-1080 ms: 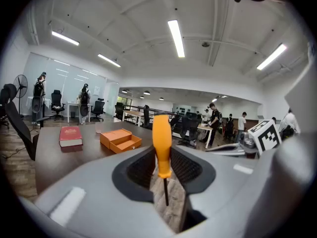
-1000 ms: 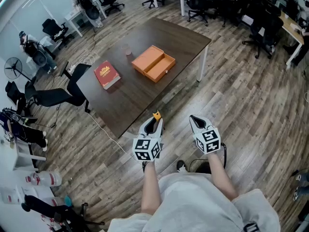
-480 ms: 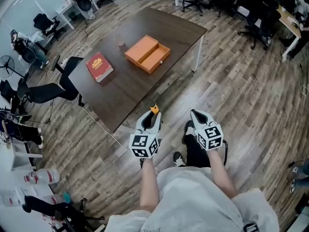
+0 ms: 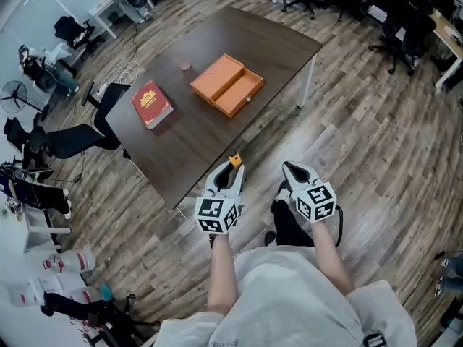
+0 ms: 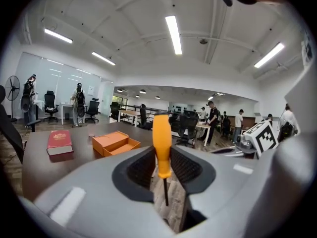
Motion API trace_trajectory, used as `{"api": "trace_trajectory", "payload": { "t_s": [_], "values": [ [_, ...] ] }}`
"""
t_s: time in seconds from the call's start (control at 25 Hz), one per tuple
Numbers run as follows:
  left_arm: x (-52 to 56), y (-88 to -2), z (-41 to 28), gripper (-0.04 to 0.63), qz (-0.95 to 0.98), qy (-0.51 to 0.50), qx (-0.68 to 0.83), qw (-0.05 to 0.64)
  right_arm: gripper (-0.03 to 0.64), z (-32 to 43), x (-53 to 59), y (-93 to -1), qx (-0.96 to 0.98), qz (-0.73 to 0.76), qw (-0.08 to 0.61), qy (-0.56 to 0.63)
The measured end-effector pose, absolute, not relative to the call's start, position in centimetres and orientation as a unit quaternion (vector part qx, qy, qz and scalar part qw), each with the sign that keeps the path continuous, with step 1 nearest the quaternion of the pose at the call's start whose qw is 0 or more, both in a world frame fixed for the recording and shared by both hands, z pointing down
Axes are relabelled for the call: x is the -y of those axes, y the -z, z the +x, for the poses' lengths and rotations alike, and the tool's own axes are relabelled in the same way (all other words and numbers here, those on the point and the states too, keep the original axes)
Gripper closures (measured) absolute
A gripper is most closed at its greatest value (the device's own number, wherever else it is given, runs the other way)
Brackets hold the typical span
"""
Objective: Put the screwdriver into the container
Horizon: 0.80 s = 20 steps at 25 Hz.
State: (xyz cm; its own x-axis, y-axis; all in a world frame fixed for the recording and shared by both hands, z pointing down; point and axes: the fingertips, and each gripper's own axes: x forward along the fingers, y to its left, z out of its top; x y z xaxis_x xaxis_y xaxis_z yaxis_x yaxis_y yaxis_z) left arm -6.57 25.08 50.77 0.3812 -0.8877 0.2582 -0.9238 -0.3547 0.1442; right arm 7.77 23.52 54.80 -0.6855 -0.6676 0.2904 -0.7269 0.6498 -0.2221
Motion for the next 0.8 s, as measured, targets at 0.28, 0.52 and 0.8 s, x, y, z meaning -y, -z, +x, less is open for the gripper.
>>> {"api": "trace_trajectory", "payload": {
  "t_s": [0.28,0.52,0.8],
  "values": [
    [-16.5,-50.8,-7.1,0.442,0.821,-0.075,0.547,0.144,0.617,7.6,-15.2,-55.2,0.901,0.387,0.098,-0.171],
    [-10.2,-50.2,-7.5,0.442,0.818,-0.076,0.551,0.150,0.615,7.1,-8.3,-54.6,0.904,0.380,0.091,-0.174],
    [-3.5,-49.5,-9.2,0.442,0.812,-0.047,0.559,0.163,0.615,5.6,-1.9,-54.3,0.916,0.359,0.085,-0.161]
  ]
}}
